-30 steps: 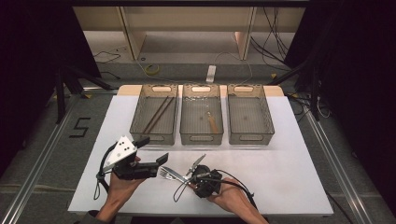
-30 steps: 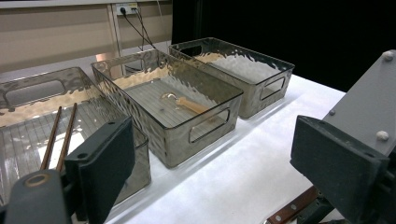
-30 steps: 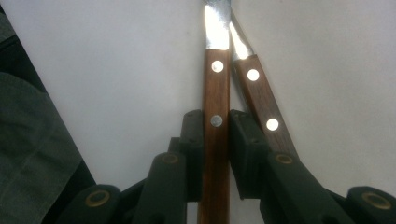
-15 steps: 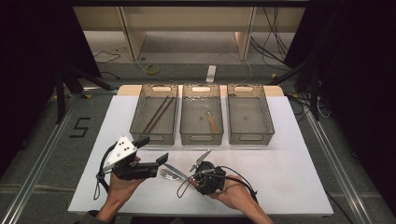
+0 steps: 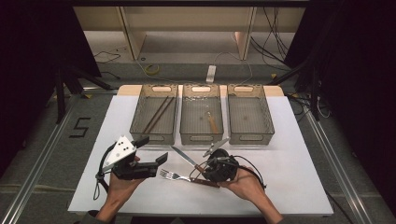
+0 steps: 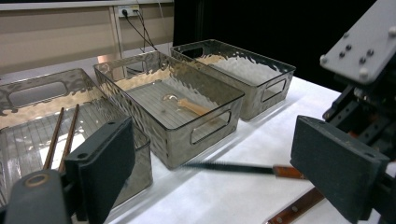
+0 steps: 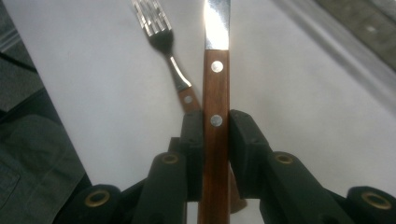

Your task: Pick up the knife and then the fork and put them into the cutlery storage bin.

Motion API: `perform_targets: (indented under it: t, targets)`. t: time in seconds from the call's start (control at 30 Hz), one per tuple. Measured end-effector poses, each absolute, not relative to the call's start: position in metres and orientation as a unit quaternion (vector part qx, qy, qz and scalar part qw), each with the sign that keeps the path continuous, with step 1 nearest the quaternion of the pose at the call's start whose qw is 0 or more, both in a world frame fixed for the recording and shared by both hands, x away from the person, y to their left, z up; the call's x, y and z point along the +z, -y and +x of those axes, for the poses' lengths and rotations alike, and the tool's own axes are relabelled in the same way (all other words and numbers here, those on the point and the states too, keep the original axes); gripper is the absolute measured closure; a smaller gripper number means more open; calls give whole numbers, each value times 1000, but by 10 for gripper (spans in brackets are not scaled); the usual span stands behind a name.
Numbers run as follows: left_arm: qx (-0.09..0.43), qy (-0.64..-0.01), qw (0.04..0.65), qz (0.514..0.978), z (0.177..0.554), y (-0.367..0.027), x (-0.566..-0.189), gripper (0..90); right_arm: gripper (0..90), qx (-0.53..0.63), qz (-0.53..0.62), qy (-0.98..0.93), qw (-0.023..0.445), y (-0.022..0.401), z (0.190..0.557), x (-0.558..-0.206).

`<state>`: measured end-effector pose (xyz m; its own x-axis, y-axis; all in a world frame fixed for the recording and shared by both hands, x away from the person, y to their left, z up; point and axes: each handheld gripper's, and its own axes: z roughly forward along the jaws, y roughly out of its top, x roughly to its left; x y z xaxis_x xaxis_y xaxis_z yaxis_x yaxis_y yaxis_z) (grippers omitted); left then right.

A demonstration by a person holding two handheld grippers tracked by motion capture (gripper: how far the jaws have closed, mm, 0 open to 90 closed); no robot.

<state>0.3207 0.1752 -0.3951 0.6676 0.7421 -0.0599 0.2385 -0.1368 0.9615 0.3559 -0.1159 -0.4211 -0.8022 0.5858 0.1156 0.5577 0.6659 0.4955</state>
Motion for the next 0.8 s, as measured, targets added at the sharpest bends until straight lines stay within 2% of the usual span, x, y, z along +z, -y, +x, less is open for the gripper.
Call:
perform_targets:
  t: [0.47, 0.8]
  targets:
    - [224, -341, 562, 719, 321, -175, -395, 132, 767, 335, 356, -870, 65, 159, 370, -387]
    - [223, -343, 564, 717, 322, -175, -396, 132, 767, 364, 399, -836, 93, 198, 387, -380]
